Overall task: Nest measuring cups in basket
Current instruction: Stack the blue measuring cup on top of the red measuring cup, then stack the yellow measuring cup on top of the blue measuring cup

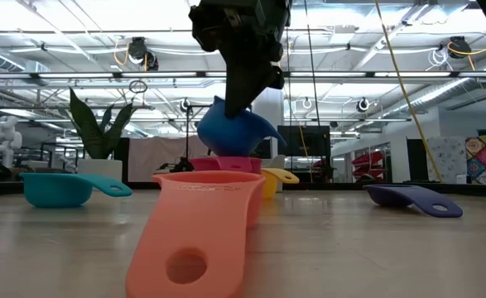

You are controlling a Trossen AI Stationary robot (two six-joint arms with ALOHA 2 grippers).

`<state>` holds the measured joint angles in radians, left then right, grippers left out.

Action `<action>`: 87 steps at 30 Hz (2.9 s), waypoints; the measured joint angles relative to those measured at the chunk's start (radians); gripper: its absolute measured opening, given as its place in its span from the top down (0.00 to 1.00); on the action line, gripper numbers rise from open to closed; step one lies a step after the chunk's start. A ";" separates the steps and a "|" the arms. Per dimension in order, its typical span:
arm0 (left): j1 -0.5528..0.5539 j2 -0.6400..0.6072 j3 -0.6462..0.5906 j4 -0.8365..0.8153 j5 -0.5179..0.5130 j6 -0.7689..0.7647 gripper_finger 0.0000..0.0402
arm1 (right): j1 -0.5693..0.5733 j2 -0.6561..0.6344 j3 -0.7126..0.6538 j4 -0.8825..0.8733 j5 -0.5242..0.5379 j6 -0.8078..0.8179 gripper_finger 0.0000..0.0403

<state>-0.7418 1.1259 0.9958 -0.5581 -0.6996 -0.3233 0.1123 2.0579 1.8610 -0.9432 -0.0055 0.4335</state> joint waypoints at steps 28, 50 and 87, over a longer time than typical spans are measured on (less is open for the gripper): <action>0.000 0.000 0.000 0.001 0.002 -0.003 0.76 | -0.001 0.000 -0.061 0.088 -0.050 0.048 0.90; 0.000 0.001 0.000 -0.112 0.021 -0.108 0.76 | 0.001 -0.088 -0.060 -0.146 0.119 -0.012 0.62; 0.084 0.136 0.000 -0.171 0.027 -0.202 0.76 | -0.231 -0.191 -0.326 0.087 0.185 -0.041 0.65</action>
<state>-0.6575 1.2621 0.9962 -0.7286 -0.6730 -0.5257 -0.1190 1.8671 1.5352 -0.8562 0.1793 0.3925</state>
